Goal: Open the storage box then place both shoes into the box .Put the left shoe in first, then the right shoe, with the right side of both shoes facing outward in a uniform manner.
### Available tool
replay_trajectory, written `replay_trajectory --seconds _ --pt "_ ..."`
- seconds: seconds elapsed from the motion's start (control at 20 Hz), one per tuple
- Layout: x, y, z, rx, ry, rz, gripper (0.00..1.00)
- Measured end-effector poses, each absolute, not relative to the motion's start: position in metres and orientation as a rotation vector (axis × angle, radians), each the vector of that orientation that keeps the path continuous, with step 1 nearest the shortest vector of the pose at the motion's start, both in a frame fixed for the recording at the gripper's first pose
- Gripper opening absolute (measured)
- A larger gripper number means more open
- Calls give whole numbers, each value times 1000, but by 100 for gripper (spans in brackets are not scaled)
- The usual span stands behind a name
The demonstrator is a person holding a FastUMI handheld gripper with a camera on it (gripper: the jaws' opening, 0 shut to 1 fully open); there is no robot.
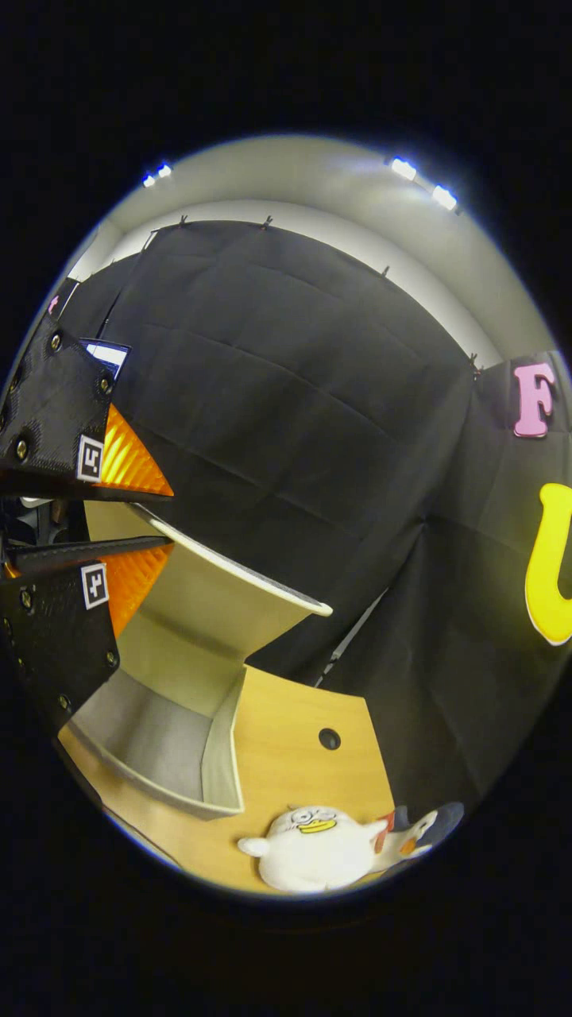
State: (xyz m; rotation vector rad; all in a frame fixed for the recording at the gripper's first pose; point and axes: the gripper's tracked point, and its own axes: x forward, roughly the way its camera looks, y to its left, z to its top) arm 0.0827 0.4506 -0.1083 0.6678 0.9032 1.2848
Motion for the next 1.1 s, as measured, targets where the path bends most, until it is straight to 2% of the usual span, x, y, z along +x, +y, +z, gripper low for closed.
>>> replay_trajectory --seconds 0.25,0.4,0.45,0.5,0.65,1.1 --pt "75 512 -101 613 928 1302 23" --pt "71 547 -110 575 965 1264 23" --pt "73 557 -110 573 973 1257 26" --pt "74 561 -110 568 976 1255 42" --pt "69 574 -118 530 993 1246 59" --pt "90 509 -122 498 968 1174 59"
